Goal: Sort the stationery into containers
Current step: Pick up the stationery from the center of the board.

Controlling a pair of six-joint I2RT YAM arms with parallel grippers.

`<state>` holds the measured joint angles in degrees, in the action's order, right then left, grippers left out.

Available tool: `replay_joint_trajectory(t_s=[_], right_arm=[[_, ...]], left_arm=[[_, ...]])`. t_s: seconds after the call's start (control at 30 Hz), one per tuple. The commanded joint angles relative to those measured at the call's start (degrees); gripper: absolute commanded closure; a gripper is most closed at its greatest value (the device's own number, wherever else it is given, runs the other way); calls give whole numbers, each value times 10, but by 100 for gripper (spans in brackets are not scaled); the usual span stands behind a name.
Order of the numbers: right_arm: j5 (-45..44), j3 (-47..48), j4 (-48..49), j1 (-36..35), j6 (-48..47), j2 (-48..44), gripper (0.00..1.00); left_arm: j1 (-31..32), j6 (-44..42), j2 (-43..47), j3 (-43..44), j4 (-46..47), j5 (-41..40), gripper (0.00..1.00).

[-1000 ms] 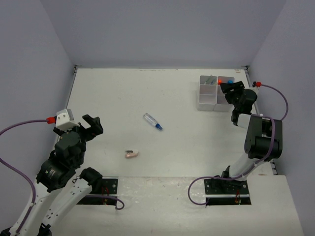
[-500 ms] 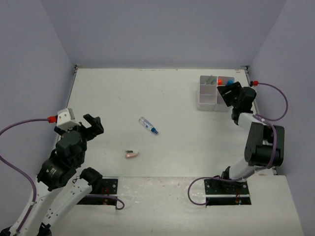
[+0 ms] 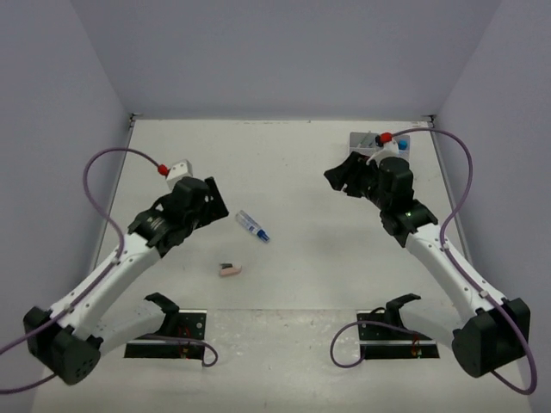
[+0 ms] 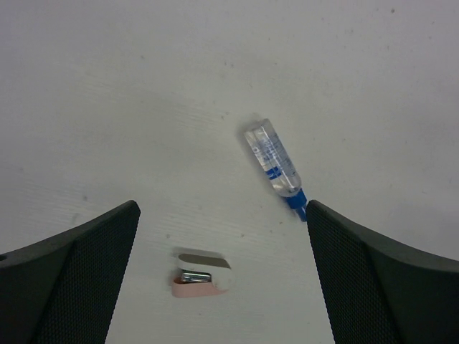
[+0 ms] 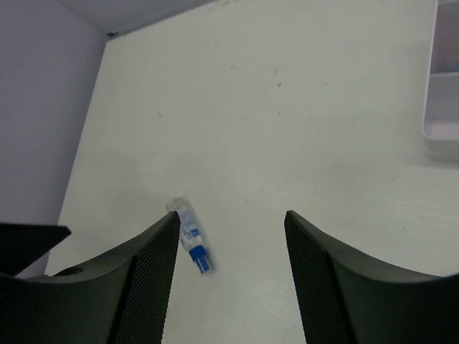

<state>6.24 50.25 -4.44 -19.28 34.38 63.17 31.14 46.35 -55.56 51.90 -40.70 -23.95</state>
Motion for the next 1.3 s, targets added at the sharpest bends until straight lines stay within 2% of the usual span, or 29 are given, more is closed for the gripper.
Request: replay_joint_trajectory(t_s=[0.0, 0.13, 0.33, 0.5, 0.53, 0.57, 0.67, 0.77, 0.8, 0.9, 0.97, 1.07, 1.27], right_arm=[[-30, -42, -100, -17, -14, -63, 37], [-31, -80, -116, -17, -10, -114, 28], [6, -115, -119, -17, -16, -163, 28], [20, -124, -127, -17, -16, -199, 28], [21, -125, -129, -17, -18, -212, 28], [21, -124, -129, -17, -18, -217, 28], [27, -124, -127, -17, -18, -222, 29], [50, -134, -105, -17, -14, -220, 30], [63, -144, -94, -17, -13, -219, 30], [107, -176, -50, -19, -5, -202, 31], [131, -198, -20, -24, -1, -192, 32], [173, -238, 80, -66, 17, -171, 37], [55, -275, 214, -231, 42, -122, 35]], left_arm=[[8, 164, -119, 50, -19, 84, 0], [44, 258, -212, 67, -22, 69, 0], [69, 295, -335, 113, -25, 59, 4], [70, 321, -404, 114, -40, 63, 20], [70, 329, -416, 107, -38, 62, 31], [70, 332, -421, 98, -28, 60, 37], [66, 332, -435, 84, -15, 60, 53], [61, 325, -445, 85, -1, 63, 79], [59, 320, -446, 86, 4, 65, 84], [56, 313, -453, 101, 7, 65, 87], [54, 306, -461, 104, 12, 78, 100], [57, 325, -436, 97, 19, 93, 100], [74, 406, -307, 67, 53, 144, 100]])
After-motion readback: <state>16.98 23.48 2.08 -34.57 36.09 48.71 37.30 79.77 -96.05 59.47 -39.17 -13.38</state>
